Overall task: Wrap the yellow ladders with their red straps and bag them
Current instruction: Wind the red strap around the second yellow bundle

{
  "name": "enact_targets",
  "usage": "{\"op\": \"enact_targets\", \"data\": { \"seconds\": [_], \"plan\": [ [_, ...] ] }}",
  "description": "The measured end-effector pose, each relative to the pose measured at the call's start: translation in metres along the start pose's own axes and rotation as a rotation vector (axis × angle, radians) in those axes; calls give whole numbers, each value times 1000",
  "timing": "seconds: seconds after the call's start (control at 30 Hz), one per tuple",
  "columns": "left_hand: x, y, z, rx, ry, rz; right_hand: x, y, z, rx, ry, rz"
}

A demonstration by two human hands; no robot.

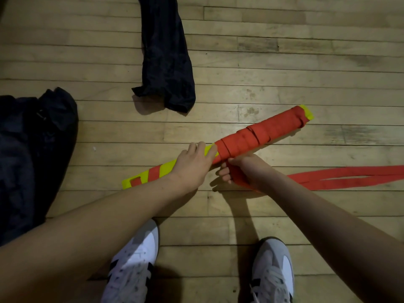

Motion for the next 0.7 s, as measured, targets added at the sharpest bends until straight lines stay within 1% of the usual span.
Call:
{"op": "enact_targets", "data": {
  "seconds": [0.1,0.2,0.27,0.33,0.4,0.5,0.57,0.6,0.67,0.7],
  "plan": [
    [-17,-7,11,1,16,113,0,-7,-1,30,-29,-5],
    [-36,-21,21,-32,32,134,1,-16,0,42,-57,-16],
    [-43,-27,28,-125,47,98,0,-22,-1,12,-74,-3],
    [-46,-30,29,-268,92,31,-1,-26,-4,-40,-79,12],
    [-44,-30,26,-376,101,-31,-3,-28,-8,-91,-76,26],
    [-35,-31,18,-369,177,-158,-8,-26,-13,-141,-78,21],
    [-24,-28,14,-364,148,-196,-9,-22,-13,-143,-70,-7],
    [-18,-25,9,-336,95,-190,-9,-20,-12,-133,-65,-27],
    [-8,-23,2,-236,-45,-93,-6,-16,-10,-92,-66,-64],
    [-5,-21,1,-199,-69,-51,-3,-14,-9,-72,-72,-75]
  ]
}}
Point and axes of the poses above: each hand's wrist, its own x-axis away from the middle knuckle, its own z-axis out of the back of the hand, y = z × x, the point moved 2 cm from there along -x, towards the middle knuckle, and after that the axes turned 4 degrees about x, right-handed, at the moved point
